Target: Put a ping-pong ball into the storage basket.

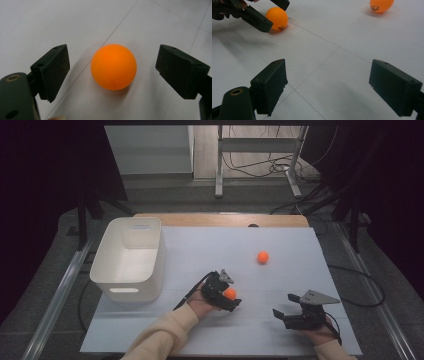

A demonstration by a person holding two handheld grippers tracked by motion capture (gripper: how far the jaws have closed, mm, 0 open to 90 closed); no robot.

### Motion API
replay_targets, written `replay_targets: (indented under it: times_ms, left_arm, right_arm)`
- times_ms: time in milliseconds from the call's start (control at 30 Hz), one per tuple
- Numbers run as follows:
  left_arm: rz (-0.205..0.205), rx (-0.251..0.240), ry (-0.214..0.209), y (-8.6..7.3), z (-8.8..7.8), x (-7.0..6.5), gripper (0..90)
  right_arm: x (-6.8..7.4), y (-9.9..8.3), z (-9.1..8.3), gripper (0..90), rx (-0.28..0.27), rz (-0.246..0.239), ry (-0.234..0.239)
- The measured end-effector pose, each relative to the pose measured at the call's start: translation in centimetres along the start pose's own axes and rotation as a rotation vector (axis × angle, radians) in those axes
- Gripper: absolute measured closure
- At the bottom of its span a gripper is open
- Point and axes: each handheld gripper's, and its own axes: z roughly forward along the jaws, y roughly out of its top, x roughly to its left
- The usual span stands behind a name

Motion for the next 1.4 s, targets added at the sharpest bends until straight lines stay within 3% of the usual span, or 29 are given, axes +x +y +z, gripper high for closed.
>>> replay_targets:
  times_ms: [333, 767, 1400]
  left_arm:
    - [0.004, 0.022, -0.006, -0.1, 0.2, 0.1, 23.9]
    - [0.023, 0.011, -0.012, -0.2, -0.4, 0.2, 49.8]
    - [0.015, -0.045, -0.01, -0.1, -1.7, 0.5, 50.3]
  right_arm:
    - [0.0, 0.0, 0.0, 15.3, 0.001, 0.0, 0.0]
    - [0.0, 0.0, 0.0, 15.4, 0.0, -0.001, 0.001]
    - [0.0, 0.0, -0.1, 15.5, 0.001, -0.001, -0.001]
